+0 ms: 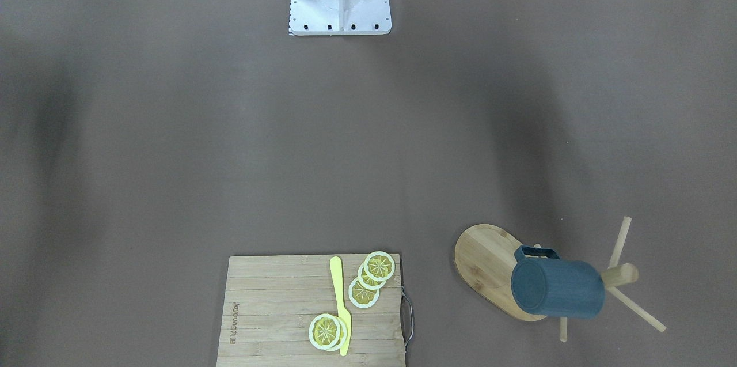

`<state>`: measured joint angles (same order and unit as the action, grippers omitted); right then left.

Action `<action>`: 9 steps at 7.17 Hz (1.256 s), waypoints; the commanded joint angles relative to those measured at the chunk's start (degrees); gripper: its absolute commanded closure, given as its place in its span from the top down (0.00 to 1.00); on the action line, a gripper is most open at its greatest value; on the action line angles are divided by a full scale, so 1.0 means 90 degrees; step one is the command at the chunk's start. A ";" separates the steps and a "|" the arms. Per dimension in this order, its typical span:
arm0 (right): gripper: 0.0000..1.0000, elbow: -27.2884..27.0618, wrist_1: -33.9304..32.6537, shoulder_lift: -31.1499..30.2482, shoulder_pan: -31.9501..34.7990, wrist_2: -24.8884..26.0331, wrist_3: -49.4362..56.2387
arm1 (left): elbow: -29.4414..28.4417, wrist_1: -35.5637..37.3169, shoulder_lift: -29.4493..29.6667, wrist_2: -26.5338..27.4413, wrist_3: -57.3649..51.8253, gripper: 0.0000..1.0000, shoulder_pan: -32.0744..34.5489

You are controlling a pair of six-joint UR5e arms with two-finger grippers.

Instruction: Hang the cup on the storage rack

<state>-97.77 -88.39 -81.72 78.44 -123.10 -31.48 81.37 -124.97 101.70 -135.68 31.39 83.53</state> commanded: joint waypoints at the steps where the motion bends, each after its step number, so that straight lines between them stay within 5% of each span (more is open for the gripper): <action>1: 1.00 0.0053 -0.0023 -0.0341 0.0218 -0.0072 0.0953 | 0.0361 0.1426 -0.0050 -0.0276 -0.0729 0.91 0.0005; 3: 1.00 0.0092 -0.0023 -0.0732 0.0501 -0.0363 0.1211 | 0.1120 0.3321 -0.0244 -0.0286 -0.1813 0.91 0.0015; 4: 1.00 0.0111 -0.0013 -0.1034 0.0696 -0.0694 0.1657 | 0.1308 0.3455 -0.0439 -0.0276 -0.2069 0.97 0.0025; 9: 1.00 0.0033 0.0007 -0.1457 0.0933 -0.1321 0.2296 | 0.1526 0.3358 -0.1534 -0.0217 -0.2101 0.98 -0.0014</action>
<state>-97.38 -88.35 -94.55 86.78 -133.29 -11.07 95.44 -94.52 89.23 -137.50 12.67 83.40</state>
